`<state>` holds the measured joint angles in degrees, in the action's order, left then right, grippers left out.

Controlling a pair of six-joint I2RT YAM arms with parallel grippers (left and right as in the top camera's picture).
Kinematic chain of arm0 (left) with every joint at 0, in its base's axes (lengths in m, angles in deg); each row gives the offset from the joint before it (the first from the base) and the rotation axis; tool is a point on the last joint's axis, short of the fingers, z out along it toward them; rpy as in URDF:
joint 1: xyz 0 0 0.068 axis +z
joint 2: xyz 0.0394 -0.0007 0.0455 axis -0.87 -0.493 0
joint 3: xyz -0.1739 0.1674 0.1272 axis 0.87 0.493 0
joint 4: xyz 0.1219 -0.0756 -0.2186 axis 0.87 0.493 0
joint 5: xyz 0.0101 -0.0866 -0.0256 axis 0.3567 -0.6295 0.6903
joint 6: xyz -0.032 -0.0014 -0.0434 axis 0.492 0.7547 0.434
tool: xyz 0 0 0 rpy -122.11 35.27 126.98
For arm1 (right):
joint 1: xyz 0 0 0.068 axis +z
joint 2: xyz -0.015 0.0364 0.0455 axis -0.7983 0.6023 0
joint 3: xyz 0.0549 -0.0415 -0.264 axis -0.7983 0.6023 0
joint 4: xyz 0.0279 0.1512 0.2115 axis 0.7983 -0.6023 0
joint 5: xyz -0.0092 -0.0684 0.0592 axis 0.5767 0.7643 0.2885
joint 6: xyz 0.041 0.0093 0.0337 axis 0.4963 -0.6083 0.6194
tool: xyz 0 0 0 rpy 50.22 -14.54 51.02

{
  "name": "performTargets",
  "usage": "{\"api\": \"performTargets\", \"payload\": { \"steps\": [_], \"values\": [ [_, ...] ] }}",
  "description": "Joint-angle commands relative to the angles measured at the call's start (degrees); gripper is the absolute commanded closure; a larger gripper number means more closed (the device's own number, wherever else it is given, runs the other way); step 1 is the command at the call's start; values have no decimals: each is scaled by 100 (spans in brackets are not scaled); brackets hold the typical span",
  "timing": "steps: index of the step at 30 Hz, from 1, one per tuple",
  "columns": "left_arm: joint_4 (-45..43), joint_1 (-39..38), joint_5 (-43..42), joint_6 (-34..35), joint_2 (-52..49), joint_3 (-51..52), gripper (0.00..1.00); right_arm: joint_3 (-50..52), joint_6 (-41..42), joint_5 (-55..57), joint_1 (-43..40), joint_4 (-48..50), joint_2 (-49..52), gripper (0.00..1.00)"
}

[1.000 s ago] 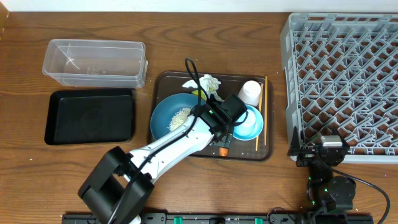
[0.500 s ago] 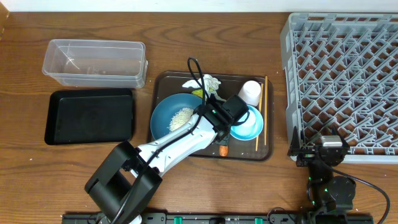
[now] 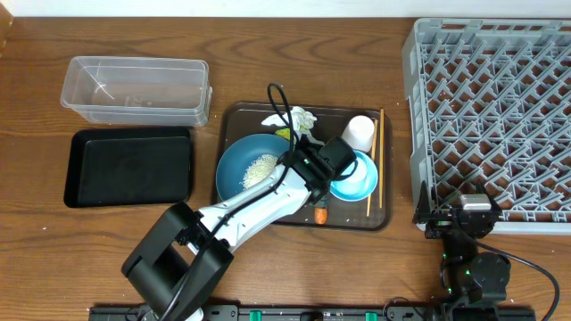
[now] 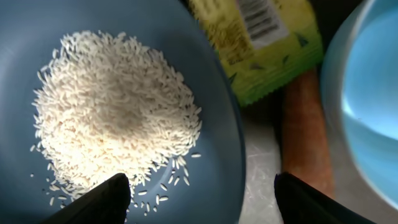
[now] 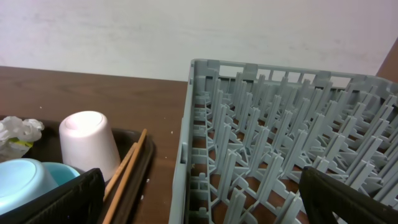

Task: Sort waste into correct bins and load items into the dishwasher rack
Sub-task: 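Grasp the blue bowl rim with the left gripper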

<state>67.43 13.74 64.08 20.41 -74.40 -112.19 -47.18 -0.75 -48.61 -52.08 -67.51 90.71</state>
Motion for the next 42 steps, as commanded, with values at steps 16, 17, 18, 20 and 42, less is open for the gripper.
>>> {"api": "performTargets", "payload": {
  "steps": [16,17,18,20,42],
  "values": [
    [-238,-15,131,188,-55,365,39,9,-72,39,42,-17,-9,1],
    [-245,-15,131,188,-55,365,41,9,-72,42,42,-17,-9,1],
    [-258,-15,129,188,-55,365,42,9,-72,42,42,-17,-9,1],
    [-280,-15,129,188,-55,367,44,9,-72,42,42,-17,-9,1],
    [-564,-254,31,186,-55,450,70,9,-72,42,42,-17,-9,1]
  ]
}}
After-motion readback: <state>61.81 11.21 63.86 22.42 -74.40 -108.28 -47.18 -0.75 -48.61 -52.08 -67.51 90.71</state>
